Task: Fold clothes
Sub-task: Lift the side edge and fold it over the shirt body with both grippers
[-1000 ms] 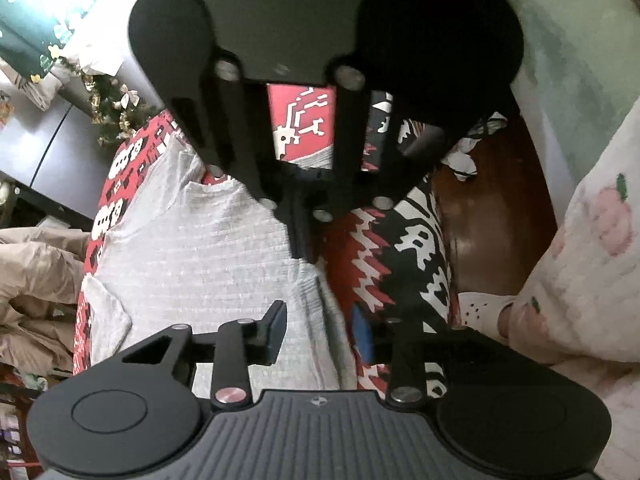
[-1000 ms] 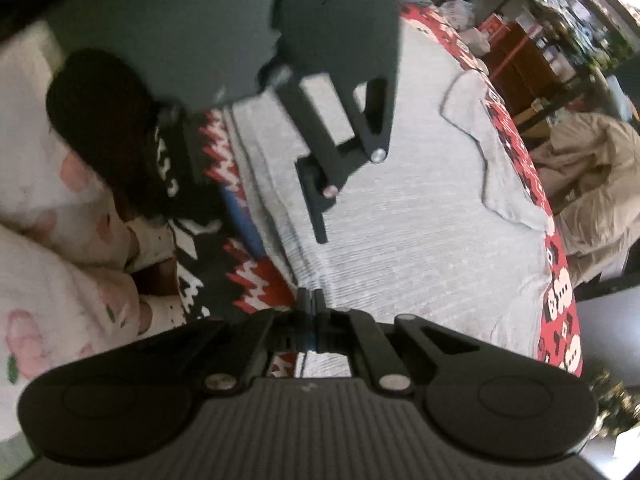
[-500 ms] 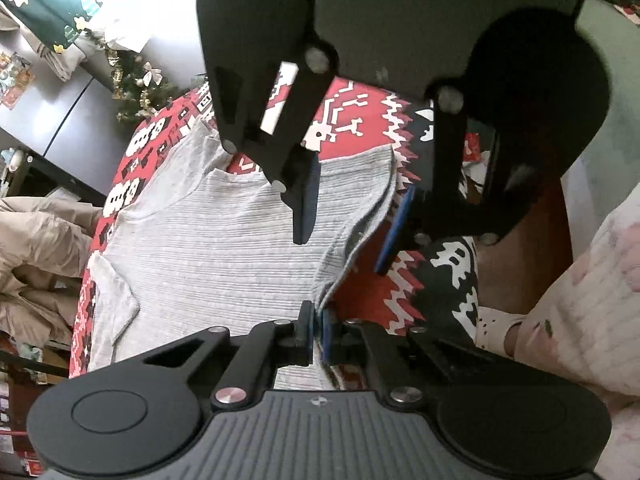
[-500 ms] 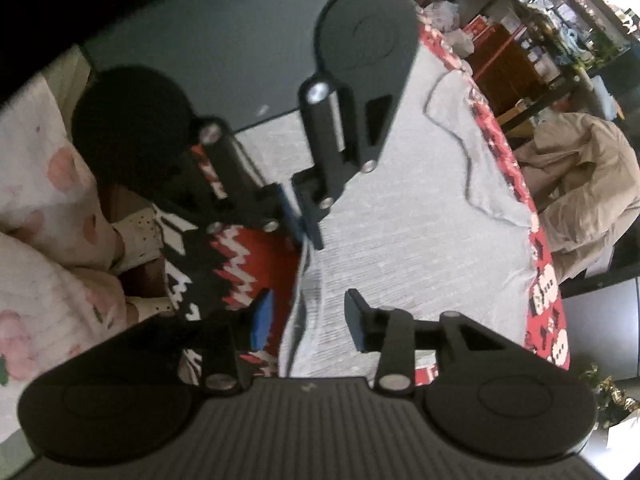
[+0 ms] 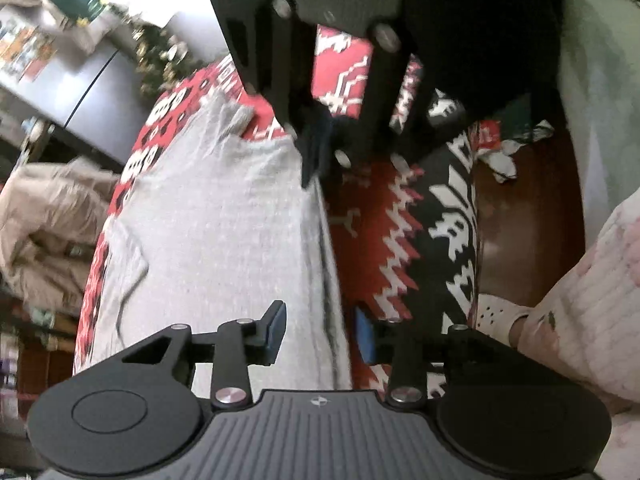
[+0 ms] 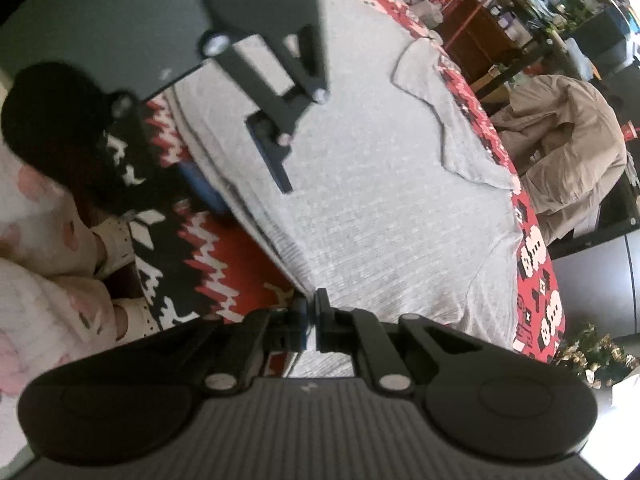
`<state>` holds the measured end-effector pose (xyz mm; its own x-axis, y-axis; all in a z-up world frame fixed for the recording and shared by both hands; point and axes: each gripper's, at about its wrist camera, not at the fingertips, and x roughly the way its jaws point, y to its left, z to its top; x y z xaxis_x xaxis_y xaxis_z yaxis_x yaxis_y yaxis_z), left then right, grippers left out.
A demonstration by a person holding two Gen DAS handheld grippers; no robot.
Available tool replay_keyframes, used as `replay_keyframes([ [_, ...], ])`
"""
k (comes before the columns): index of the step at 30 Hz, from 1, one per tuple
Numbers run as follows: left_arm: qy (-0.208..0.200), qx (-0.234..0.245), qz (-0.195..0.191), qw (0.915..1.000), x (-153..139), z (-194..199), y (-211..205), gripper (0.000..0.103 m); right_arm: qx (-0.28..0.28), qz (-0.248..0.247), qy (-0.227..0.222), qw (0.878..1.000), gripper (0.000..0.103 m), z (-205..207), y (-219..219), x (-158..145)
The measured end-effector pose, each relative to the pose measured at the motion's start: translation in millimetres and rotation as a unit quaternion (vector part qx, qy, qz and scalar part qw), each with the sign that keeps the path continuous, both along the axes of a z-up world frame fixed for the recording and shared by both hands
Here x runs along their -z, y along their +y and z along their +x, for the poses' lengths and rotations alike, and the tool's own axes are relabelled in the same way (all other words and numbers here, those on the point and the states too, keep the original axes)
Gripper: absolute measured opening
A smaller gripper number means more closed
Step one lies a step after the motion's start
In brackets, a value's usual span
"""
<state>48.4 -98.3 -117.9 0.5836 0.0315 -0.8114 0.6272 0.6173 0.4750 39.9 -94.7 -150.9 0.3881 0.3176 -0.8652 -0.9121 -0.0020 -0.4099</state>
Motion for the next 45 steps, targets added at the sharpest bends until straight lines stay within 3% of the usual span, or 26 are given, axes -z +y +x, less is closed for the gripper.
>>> replay_keyframes([
  [5, -0.037, -0.033, 0.055, 0.9973, 10.3, -5.8, 1.3, 0.039, 0.014, 0.012, 0.005, 1.0, 0.003, 6.3, 2.3, -15.3],
  [9, -0.044, -0.094, 0.08, 0.9914, 14.1, -6.0, 17.2, 0.04, 0.015, 0.015, 0.006, 1.0, 0.003, 6.4, 3.8, -21.6],
  [12, -0.044, -0.114, 0.103, 0.9872, 19.3, -13.3, 31.3, 0.042, 0.018, 0.016, 0.007, 1.0, 0.003, 6.5, 3.8, -24.4],
  [17, -0.055, -0.093, 0.132, 0.9854, 24.1, -37.9, 44.0, 0.044, 0.02, 0.014, 0.008, 1.0, 0.003, 8.1, 3.7, -25.8],
  [24, -0.041, -0.132, 0.174, 0.9751, 28.9, -53.7, 69.7, 0.045, 0.02, 0.009, 0.005, 1.0, 0.004, 7.2, 1.6, -25.3],
  [29, -0.038, -0.118, 0.191, 0.9738, 30.7, -65.8, 81.5, 0.043, 0.015, 0.0, 0.002, 1.0, 0.004, 4.5, 1.6, -21.9],
  [31, -0.032, -0.107, 0.192, 0.9751, 31.8, -72.0, 86.1, 0.037, 0.014, -0.004, 0.001, 1.0, 0.004, 3.0, 2.0, -19.4],
  [35, -0.015, -0.087, 0.19, 0.9778, 34.4, -84.0, 91.5, 0.008, 0.01, -0.019, -0.003, 1.0, 0.004, -1.7, 3.0, -9.3],
  [40, -0.001, -0.091, 0.178, 0.9799, 31.3, -87.4, 96.2, 0.004, 0.011, -0.04, -0.018, 0.999, 0.007, -9.2, 2.9, 6.7],
  [43, 0.001, -0.096, 0.174, 0.9801, 29.9, -86.0, 99.1, 0.004, 0.025, -0.048, -0.022, 0.998, 0.028, -11.3, 1.2, 13.2],
  [45, 0.001, -0.098, 0.172, 0.9802, 29.2, -84.8, 100.7, 0.004, 0.033, -0.049, -0.024, 0.998, 0.029, -12.1, -0.6, 15.1],
])
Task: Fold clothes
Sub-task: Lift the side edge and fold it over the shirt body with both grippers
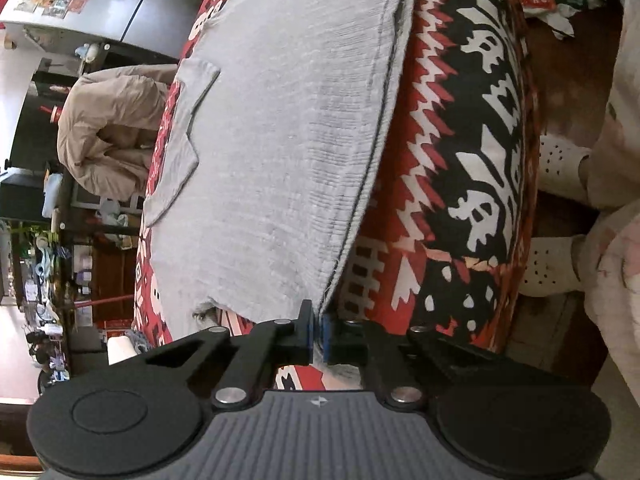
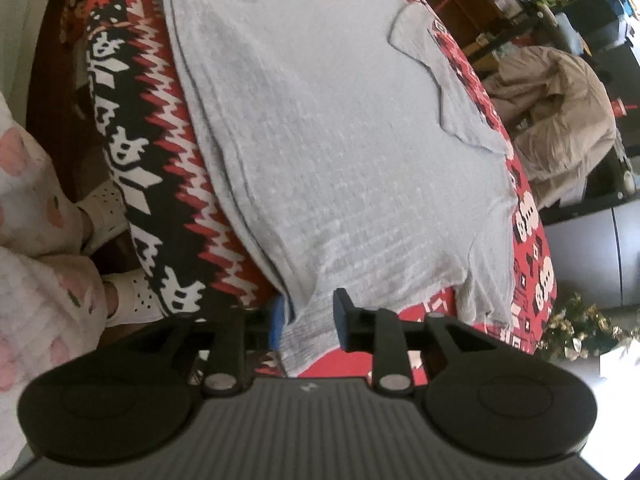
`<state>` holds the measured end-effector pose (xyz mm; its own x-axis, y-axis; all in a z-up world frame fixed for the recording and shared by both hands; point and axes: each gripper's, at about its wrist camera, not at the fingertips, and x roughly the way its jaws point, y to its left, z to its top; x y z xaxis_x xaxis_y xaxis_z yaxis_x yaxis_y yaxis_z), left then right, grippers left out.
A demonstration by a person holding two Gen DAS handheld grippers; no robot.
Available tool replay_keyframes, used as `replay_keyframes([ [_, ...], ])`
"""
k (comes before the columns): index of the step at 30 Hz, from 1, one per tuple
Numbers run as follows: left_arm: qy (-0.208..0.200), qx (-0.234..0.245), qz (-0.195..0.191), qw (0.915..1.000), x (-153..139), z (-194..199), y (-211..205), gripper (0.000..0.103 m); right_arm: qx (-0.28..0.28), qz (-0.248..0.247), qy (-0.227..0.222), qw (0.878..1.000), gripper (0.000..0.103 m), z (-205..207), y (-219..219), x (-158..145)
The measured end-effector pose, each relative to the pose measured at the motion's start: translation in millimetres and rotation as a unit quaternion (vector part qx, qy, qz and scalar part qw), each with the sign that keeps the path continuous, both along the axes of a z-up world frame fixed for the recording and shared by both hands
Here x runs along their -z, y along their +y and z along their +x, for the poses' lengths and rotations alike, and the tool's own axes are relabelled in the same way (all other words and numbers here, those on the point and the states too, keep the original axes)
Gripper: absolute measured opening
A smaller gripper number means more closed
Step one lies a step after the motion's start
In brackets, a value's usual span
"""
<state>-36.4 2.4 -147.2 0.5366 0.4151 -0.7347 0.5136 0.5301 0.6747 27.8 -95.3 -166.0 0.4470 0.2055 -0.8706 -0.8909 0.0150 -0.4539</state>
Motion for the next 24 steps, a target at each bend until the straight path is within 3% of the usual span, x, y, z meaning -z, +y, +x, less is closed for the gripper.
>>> replay_keyframes([
  [5, 0.001, -0.002, -0.005, 1.0, -0.3, 2.0, 1.3, 0.004, 0.003, 0.003, -0.004, 1.0, 0.026, 0.0, -2.7, 2.5],
  [6, 0.002, -0.005, -0.01, 0.9999, -2.0, 1.9, 1.3, 0.004, 0.001, 0.003, -0.003, 1.0, 0.02, 0.0, -3.1, 2.8],
  [7, 0.002, -0.008, -0.015, 0.9999, -3.9, 1.9, 1.3, 0.004, 0.001, 0.005, 0.001, 1.0, 0.003, 1.1, -3.3, 1.7],
  [15, -0.043, -0.005, -0.026, 0.9987, -48.1, 9.2, 15.8, 0.004, -0.024, 0.02, -0.024, 0.999, 0.002, 16.3, -5.7, -34.7],
  [20, -0.055, 0.063, -0.019, 0.9963, -73.3, 27.5, 38.0, 0.004, -0.07, 0.03, -0.045, 0.996, 0.002, 40.9, 0.1, -69.4],
  [24, -0.041, 0.144, -0.017, 0.9885, -91.4, 51.4, 65.1, 0.004, -0.131, 0.028, -0.053, 0.99, 0.002, 72.6, 10.6, -89.9],
])
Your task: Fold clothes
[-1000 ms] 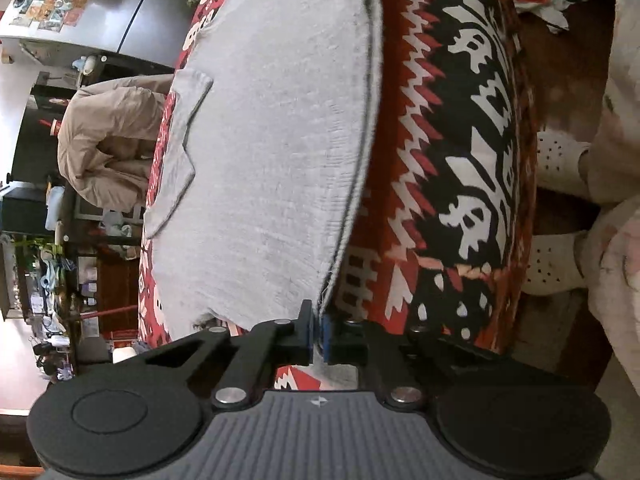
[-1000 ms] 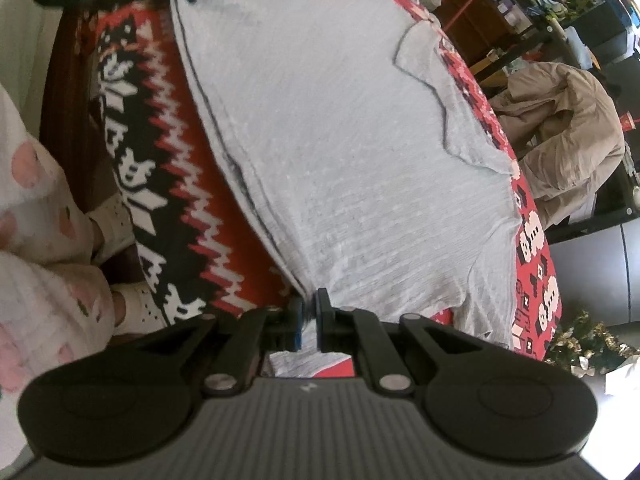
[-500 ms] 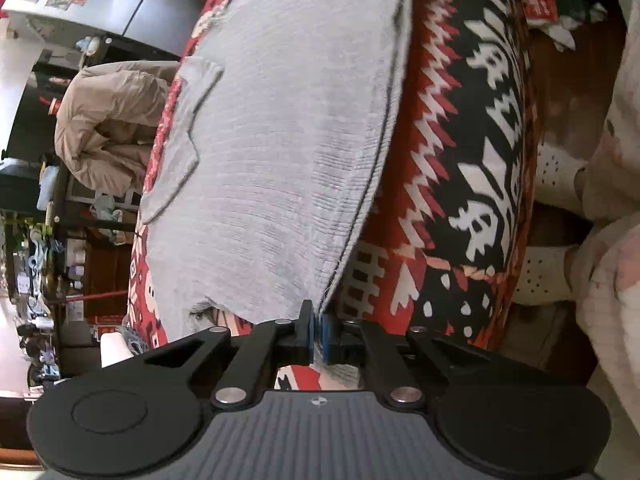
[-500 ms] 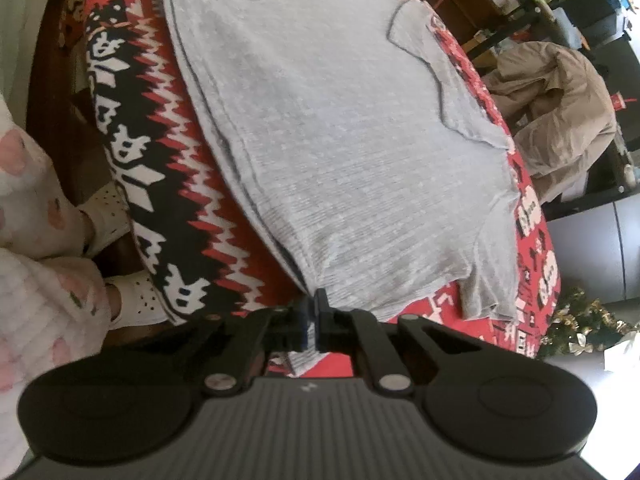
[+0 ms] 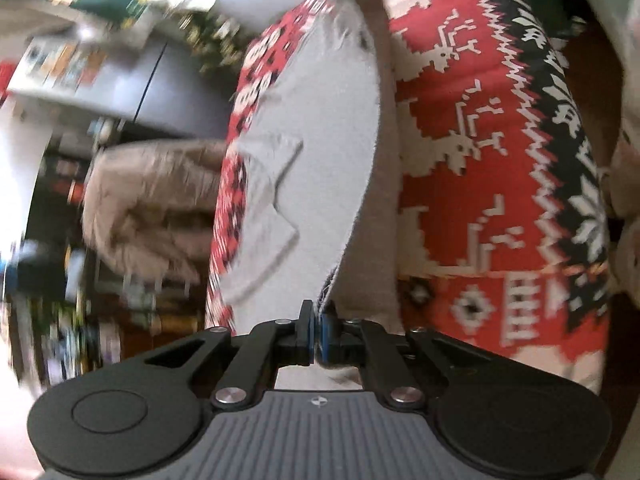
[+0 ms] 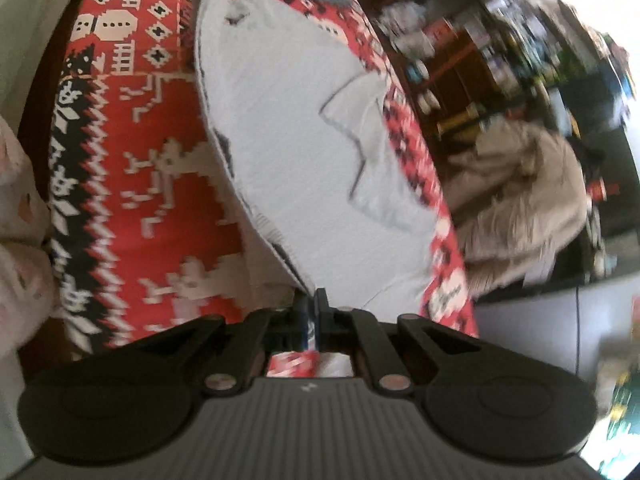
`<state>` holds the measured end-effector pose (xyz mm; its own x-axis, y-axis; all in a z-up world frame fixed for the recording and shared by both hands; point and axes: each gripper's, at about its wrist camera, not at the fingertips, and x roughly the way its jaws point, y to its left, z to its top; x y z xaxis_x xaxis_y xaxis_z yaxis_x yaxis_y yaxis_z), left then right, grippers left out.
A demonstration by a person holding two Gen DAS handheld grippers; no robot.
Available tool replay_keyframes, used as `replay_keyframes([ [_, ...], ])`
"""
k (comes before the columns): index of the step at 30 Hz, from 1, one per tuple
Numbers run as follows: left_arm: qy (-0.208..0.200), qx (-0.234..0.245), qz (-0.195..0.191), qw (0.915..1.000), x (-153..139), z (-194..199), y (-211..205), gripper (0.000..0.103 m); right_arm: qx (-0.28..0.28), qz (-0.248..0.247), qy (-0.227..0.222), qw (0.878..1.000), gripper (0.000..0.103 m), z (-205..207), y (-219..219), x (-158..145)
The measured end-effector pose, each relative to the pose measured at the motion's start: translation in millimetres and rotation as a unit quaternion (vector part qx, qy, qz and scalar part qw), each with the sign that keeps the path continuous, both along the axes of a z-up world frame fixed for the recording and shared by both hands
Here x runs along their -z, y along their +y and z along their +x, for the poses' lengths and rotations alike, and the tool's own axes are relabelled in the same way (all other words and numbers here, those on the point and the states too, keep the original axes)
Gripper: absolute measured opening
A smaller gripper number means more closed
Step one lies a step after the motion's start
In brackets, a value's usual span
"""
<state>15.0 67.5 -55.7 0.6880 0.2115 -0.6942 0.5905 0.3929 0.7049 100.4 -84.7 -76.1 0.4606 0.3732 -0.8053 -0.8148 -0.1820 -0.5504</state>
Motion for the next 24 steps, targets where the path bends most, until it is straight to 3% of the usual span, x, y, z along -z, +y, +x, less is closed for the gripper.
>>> replay_keyframes([
  [5, 0.023, 0.084, 0.028, 0.9958, -7.4, 42.1, 41.7, 0.004, -0.094, -0.018, -0.021, 0.995, 0.002, 53.2, 18.4, -12.5],
  [10, 0.055, 0.17, 0.067, 0.9817, 11.3, 80.8, 71.5, 0.004, -0.138, -0.033, 0.0, 0.99, 0.002, 111.3, 38.1, -8.9],
  [16, 0.075, 0.191, 0.102, 0.9734, 41.7, 122.5, 89.7, 0.004, -0.154, -0.057, 0.011, 0.986, 0.002, 160.3, 56.0, 17.0],
  [21, 0.084, 0.176, 0.126, 0.9728, 60.5, 141.0, 102.8, 0.004, -0.146, -0.065, 0.014, 0.987, 0.002, 186.4, 68.7, 35.3],
  [24, 0.09, 0.167, 0.147, 0.9708, 70.3, 144.8, 108.9, 0.01, -0.122, -0.065, 0.029, 0.99, 0.003, 202.0, 75.9, 44.3],
])
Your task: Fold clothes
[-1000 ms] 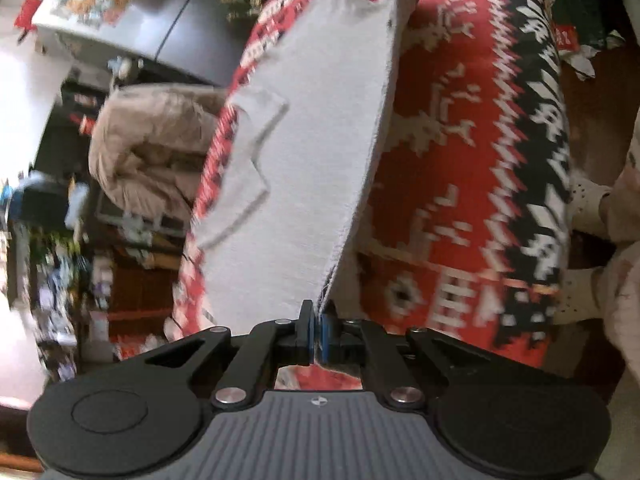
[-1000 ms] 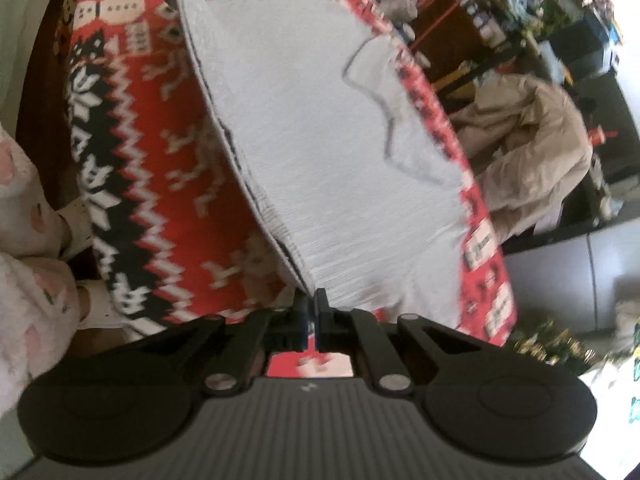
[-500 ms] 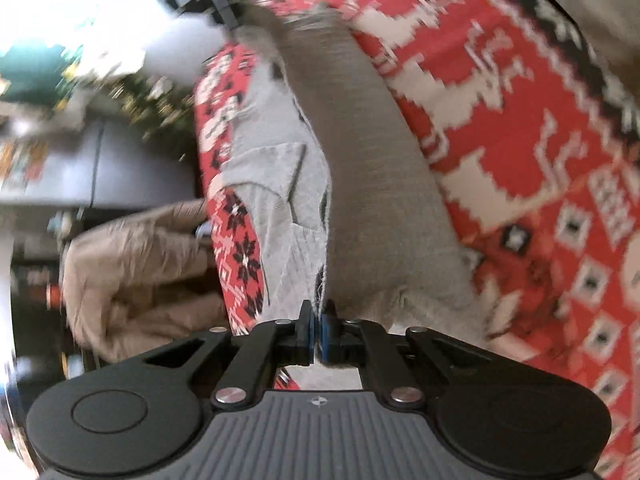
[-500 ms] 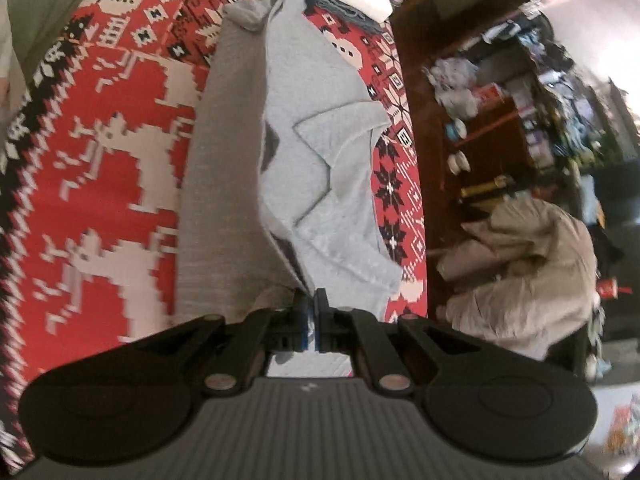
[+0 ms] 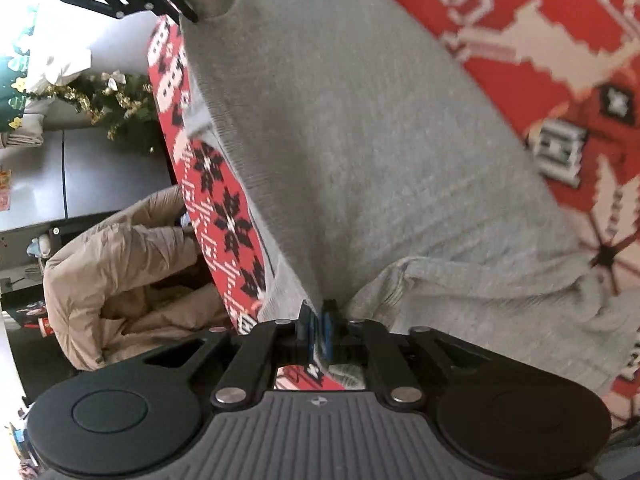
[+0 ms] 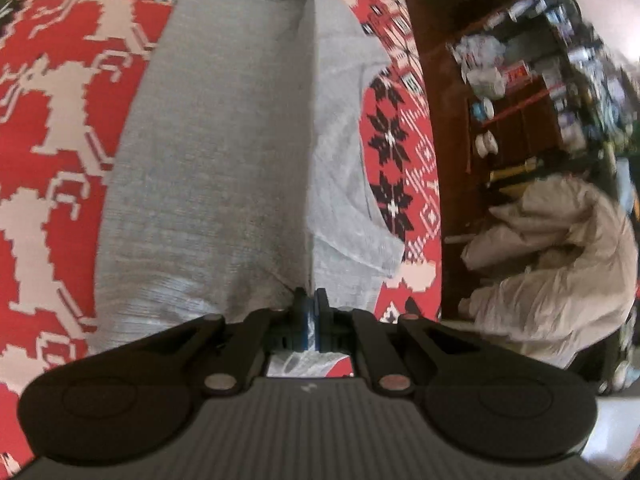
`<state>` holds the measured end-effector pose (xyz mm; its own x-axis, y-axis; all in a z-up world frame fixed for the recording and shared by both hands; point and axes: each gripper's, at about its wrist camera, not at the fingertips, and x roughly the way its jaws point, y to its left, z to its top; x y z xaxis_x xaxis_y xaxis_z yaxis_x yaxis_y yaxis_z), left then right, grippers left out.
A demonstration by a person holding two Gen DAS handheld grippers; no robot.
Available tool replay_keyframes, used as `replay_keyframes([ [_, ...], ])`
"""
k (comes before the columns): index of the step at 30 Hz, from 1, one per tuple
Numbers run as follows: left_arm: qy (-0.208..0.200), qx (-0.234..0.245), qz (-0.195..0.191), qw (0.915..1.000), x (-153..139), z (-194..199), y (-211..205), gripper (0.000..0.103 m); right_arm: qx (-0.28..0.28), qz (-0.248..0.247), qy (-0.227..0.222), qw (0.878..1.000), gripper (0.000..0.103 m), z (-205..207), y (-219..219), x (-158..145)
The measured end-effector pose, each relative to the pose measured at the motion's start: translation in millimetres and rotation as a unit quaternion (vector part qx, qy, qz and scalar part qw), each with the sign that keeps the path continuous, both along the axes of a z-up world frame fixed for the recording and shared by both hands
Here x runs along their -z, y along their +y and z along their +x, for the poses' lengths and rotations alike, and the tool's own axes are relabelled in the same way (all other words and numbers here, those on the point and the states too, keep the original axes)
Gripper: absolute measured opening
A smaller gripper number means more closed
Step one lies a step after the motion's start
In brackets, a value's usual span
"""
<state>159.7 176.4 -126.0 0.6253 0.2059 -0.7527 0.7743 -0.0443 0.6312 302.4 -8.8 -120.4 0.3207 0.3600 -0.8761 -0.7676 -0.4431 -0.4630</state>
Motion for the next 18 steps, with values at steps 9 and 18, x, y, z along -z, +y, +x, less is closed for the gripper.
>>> replay_keyframes([
  [9, -0.025, -0.051, 0.037, 0.9977, -12.2, 4.6, 34.2, 0.045, 0.037, 0.014, -0.013, 0.999, 0.029, 24.7, -3.1, 5.1],
  [18, -0.03, -0.306, -0.048, 0.9503, -49.4, 12.0, 66.4, 0.045, 0.237, 0.088, 0.055, 0.966, 0.036, 53.4, -11.6, -36.6],
])
